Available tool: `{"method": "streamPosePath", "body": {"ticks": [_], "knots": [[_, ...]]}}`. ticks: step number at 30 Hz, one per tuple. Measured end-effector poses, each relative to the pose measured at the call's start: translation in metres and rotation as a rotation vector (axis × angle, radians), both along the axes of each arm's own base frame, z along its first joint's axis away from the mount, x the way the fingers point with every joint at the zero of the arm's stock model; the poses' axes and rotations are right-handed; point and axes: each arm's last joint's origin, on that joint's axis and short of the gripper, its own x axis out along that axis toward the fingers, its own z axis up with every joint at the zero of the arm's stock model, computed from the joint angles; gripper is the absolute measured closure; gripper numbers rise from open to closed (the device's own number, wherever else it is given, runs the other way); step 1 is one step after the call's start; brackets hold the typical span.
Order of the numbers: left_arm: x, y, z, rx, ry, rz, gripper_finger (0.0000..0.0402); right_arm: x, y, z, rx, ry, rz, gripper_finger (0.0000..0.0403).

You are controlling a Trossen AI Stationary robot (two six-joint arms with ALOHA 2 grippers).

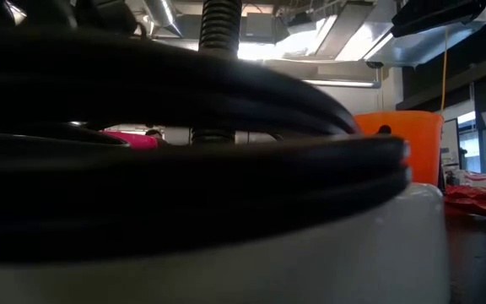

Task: Sort candy
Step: Put the red candy into the orange bucket

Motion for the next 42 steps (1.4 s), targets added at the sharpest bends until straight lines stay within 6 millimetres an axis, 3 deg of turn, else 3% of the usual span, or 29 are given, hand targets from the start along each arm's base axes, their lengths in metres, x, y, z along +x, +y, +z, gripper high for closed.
{"method": "streamPosePath", "body": {"ticks": [6,11,16,24,32,42], "knots": [[0.017,-0.004,0.009,-0.067,-0.228,-0.281,0.027,0.0,0.0,0.0,-0.003,-0.004,-0.003,0.0233],[0.044,-0.024,0.016,-0.098,-0.385,-0.476,0.0268,0.0,0.0,0.0,0.002,-0.011,-0.005,0.0233],[0.073,-0.058,-0.001,-0.179,-0.302,-0.642,0.0267,0.001,0.0,0.001,0.005,-0.014,-0.007,0.0233],[0.114,-0.109,-0.053,-0.283,-0.053,-0.759,0.0261,0.001,0.001,0.001,0.025,-0.021,-0.008,0.0233],[0.138,-0.11,-0.101,-0.337,0.058,-0.72,0.0213,0.001,0.001,0.001,0.026,-0.021,-0.008,0.0233],[0.153,-0.108,-0.114,-0.293,0.001,-0.72,0.017,0.001,0.001,0.001,0.025,-0.02,-0.008,0.0233]]}}
